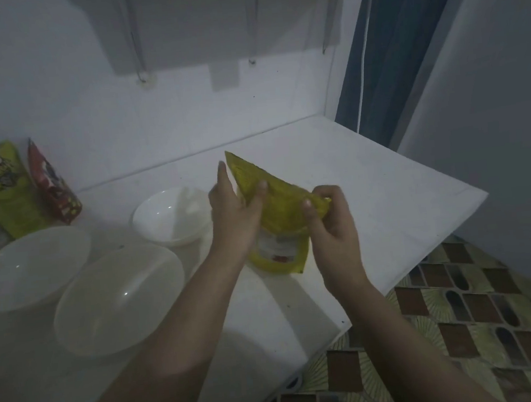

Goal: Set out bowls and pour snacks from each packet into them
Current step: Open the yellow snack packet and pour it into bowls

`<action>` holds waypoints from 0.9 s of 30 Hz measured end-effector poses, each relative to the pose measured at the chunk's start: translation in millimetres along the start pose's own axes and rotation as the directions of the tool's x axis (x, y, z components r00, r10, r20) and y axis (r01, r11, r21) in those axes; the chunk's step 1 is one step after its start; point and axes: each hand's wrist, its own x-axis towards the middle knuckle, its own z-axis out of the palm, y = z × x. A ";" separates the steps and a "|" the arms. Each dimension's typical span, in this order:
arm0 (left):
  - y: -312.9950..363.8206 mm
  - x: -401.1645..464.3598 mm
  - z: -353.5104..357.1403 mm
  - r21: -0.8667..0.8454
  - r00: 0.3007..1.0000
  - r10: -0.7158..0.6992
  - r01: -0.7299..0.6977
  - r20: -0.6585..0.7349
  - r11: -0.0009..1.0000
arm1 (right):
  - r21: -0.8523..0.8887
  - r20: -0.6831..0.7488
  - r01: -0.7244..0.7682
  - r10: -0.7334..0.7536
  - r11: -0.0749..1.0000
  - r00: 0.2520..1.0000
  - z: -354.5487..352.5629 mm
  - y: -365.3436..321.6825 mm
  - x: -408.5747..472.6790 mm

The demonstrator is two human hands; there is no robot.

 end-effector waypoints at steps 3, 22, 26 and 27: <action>8.4 -13.5 3.0 -0.133 0.986 -0.067 0.087 0.150 0.987 | 0.002 0.129 -0.106 0.105 0.994 0.986 6.9 -4.7 -10.7; 18.2 -36.3 -6.9 -0.179 0.904 0.214 -0.157 0.370 0.971 | -0.058 0.155 -0.073 0.081 0.996 0.985 9.4 -23.0 -5.0; 20.1 -38.2 -11.5 -0.164 0.887 0.237 -0.186 0.397 0.969 | -0.065 0.151 -0.063 0.072 0.996 0.986 9.9 -26.3 -2.8; 19.7 -38.7 -12.5 -0.153 0.885 0.246 -0.200 0.396 0.968 | -0.072 0.150 -0.060 0.070 0.996 0.986 10.1 -26.1 -2.7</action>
